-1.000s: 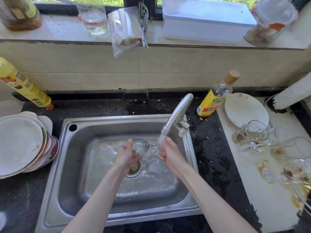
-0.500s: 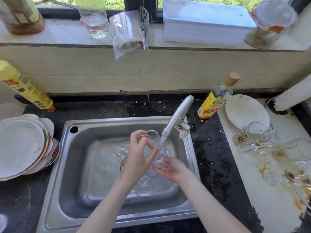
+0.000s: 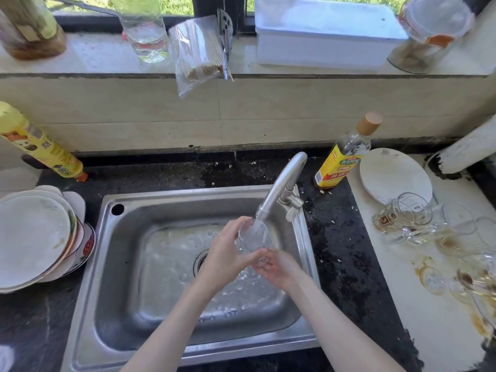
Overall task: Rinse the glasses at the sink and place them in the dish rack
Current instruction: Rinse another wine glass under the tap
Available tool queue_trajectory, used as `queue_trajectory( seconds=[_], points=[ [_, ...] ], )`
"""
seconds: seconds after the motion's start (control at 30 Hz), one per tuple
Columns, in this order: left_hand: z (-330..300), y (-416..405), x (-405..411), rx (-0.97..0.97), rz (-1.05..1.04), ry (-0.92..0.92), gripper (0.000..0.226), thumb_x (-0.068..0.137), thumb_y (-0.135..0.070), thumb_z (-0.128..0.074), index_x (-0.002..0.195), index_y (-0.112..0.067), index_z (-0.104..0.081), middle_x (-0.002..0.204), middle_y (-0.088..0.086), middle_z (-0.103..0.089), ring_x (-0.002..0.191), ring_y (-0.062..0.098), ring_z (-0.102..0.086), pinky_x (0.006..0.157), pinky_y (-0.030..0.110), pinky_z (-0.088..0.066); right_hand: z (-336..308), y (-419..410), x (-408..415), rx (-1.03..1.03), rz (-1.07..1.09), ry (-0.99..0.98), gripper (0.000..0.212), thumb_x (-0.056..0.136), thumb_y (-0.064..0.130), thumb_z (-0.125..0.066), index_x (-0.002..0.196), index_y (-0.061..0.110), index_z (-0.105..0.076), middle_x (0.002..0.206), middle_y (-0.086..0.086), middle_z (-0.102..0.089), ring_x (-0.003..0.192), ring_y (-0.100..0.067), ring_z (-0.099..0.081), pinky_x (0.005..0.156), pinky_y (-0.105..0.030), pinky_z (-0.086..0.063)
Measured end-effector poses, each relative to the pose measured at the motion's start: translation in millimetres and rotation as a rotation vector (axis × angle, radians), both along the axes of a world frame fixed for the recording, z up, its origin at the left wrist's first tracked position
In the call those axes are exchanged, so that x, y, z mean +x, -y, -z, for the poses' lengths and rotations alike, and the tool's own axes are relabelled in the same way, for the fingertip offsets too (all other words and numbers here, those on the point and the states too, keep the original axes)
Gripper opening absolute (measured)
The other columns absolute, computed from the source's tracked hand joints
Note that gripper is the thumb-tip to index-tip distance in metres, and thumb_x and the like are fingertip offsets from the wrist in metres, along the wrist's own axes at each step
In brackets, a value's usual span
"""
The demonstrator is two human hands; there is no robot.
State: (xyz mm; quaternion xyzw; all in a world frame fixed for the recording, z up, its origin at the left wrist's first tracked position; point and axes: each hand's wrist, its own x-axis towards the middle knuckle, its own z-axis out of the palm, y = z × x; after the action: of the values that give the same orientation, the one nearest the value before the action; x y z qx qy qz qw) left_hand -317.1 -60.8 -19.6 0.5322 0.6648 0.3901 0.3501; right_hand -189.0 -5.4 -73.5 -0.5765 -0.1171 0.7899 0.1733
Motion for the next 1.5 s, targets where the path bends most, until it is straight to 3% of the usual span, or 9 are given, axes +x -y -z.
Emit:
queue_trajectory(
  seconds=[0.13,0.2,0.3,0.43,0.6,0.93,1.1,1.27,1.5],
  points=[
    [4,-1,3,-0.01,-0.026,-0.025,0.057,0.067,-0.028,-0.08,0.117,-0.025,-0.053,0.112,-0.013,-0.057,0.101,-0.003,-0.05,0.09,0.016,-0.039,4,-6,5,0.003,-0.019,0.004,0.025,0.095,-0.003,-0.041,0.117,-0.003,-0.051,0.117,-0.02,-0.057,0.092,-0.026,-0.057,0.084,-0.034,-0.052],
    [4,-2,3,-0.015,-0.031,-0.032,0.057,0.066,-0.029,-0.081,0.115,-0.03,-0.052,0.111,-0.014,-0.057,0.102,-0.002,-0.051,0.091,0.017,-0.04,3,-7,6,0.002,-0.037,0.03,0.015,0.096,0.0,-0.041,0.101,0.0,-0.056,0.105,-0.017,-0.061,0.086,-0.024,-0.058,0.071,-0.03,-0.051],
    [2,-2,3,-0.016,-0.039,-0.045,0.057,0.065,-0.029,-0.082,0.109,-0.041,-0.049,0.107,-0.019,-0.057,0.098,-0.007,-0.051,0.087,0.009,-0.037,1,-13,6,0.026,-0.015,0.094,0.014,0.097,0.003,-0.042,0.096,0.001,-0.055,0.08,-0.01,-0.064,0.082,-0.023,-0.058,0.082,-0.031,-0.048],
    [4,-2,3,-0.055,-0.05,-0.052,0.058,0.065,-0.029,-0.082,0.114,-0.034,-0.052,0.109,-0.017,-0.057,0.097,-0.004,-0.05,0.088,0.011,-0.036,2,-35,11,0.061,0.164,0.055,0.04,0.1,0.003,-0.035,0.139,-0.005,-0.033,0.139,-0.021,-0.044,0.132,-0.035,-0.04,0.105,-0.038,-0.035],
    [6,-2,3,-0.085,-0.048,-0.055,0.057,0.065,-0.03,-0.082,0.114,-0.031,-0.052,0.108,-0.017,-0.057,0.094,-0.007,-0.048,0.085,0.005,-0.034,1,-63,22,-0.02,0.383,-0.074,0.039,0.099,0.003,-0.035,0.136,-0.008,-0.035,0.145,-0.017,-0.039,0.135,-0.029,-0.036,0.104,-0.038,-0.035],
    [1,-3,2,-0.121,-0.07,-0.063,0.06,0.063,-0.026,-0.084,0.115,-0.027,-0.053,0.103,-0.025,-0.051,0.097,-0.002,-0.05,0.084,-0.001,-0.03,0,-66,22,-0.113,0.413,-0.117,0.02,0.095,0.001,-0.044,0.112,-0.005,-0.052,0.119,-0.011,-0.053,0.119,-0.025,-0.05,0.089,-0.032,-0.042],
    [-3,-9,0,-0.123,-0.069,-0.078,0.06,0.062,-0.025,-0.085,0.114,-0.026,-0.054,0.106,-0.018,-0.055,0.096,-0.001,-0.05,0.081,-0.001,-0.03,-22,-75,28,-0.091,0.415,-0.142,0.014,0.094,-0.001,-0.043,0.085,-0.003,-0.053,0.091,-0.012,-0.053,0.082,-0.022,-0.053,0.079,-0.03,-0.046],
    [-6,-14,1,-0.109,-0.071,-0.066,0.058,0.064,-0.026,-0.083,0.11,-0.036,-0.051,0.109,-0.015,-0.058,0.096,-0.003,-0.051,0.083,0.002,-0.034,-57,-106,49,-0.069,0.501,-0.249,0.016,0.096,0.006,-0.041,0.091,-0.006,-0.051,0.089,-0.014,-0.052,0.083,-0.024,-0.054,0.096,-0.027,-0.042],
    [-15,-23,2,-0.083,-0.054,-0.05,0.058,0.064,-0.024,-0.083,0.114,-0.03,-0.053,0.109,-0.017,-0.056,0.098,-0.002,-0.051,0.083,0.002,-0.033,-49,-109,51,-0.015,0.456,-0.239,0.023,0.098,0.014,-0.042,0.095,-0.006,-0.052,0.094,-0.013,-0.055,0.084,-0.024,-0.056,0.075,-0.03,-0.048]
  ],
)
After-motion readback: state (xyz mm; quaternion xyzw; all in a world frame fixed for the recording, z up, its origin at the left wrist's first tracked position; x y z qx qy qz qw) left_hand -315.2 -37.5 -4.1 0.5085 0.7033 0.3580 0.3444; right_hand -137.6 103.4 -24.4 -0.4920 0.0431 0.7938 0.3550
